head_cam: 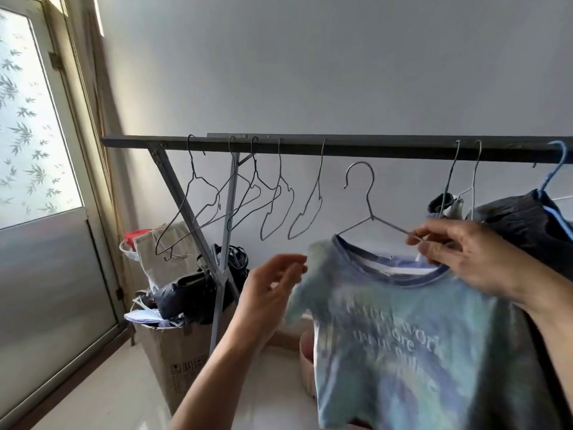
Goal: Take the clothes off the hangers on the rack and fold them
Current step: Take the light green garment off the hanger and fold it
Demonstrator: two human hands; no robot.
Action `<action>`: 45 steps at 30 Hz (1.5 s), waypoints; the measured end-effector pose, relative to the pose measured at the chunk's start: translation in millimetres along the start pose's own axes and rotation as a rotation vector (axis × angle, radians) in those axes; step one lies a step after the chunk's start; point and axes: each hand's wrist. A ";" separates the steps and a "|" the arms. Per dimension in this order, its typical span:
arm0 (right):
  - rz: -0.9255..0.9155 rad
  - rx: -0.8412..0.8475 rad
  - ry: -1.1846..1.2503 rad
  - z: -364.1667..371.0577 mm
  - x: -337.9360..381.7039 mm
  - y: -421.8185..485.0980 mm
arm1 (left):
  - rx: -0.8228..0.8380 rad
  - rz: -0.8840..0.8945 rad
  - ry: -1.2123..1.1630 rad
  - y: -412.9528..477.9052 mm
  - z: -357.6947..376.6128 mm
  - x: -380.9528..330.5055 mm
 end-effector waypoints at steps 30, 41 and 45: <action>-0.229 0.095 0.194 51.6 40.1 -26.1 | -0.040 0.358 0.216 -11.3 -38.1 -42.4; -0.104 0.055 0.385 52.9 30.9 -30.9 | -0.386 0.647 0.566 -11.3 -63.7 -39.0; -0.035 0.002 0.508 55.9 25.0 -29.7 | -0.426 0.598 0.560 -8.1 -75.2 -38.9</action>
Point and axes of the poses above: each hand's wrist, its own y-axis towards the middle knuckle, its own z-axis out of the palm, x = y × z, and after that the axes turned 12 degrees about -x, right-handed
